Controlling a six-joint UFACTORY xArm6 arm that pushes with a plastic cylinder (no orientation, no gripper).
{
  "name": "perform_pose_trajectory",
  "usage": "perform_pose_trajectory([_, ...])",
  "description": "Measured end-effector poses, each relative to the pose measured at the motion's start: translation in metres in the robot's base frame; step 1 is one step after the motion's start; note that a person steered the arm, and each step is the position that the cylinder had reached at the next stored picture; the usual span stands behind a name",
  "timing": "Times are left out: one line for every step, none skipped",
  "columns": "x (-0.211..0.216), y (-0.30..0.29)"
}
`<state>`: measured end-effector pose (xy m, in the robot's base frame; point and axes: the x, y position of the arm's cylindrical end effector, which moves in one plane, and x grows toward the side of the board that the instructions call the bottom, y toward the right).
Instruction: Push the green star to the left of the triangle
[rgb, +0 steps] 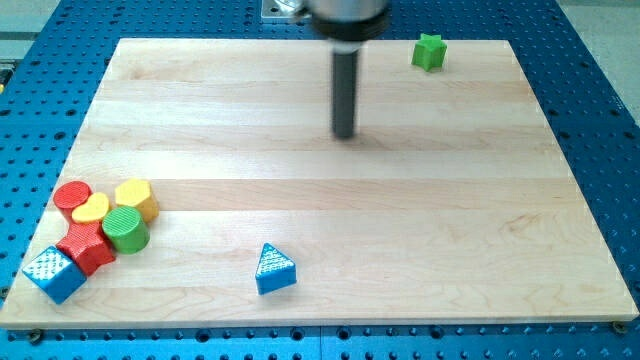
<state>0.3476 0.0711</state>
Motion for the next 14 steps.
perform_pose_trajectory([-0.064, 0.079])
perform_pose_trajectory([-0.114, 0.141])
perform_pose_trajectory([-0.143, 0.145])
perform_pose_trajectory([-0.095, 0.045])
perform_pose_trajectory([0.012, -0.086])
perform_pose_trajectory([0.028, -0.098])
perform_pose_trajectory([-0.017, -0.028])
perform_pose_trajectory([-0.073, 0.006])
perform_pose_trajectory([-0.078, -0.036])
perform_pose_trajectory([-0.021, -0.09])
perform_pose_trajectory([0.079, -0.114])
perform_pose_trajectory([0.088, -0.119])
perform_pose_trajectory([0.064, -0.128])
perform_pose_trajectory([0.071, -0.166])
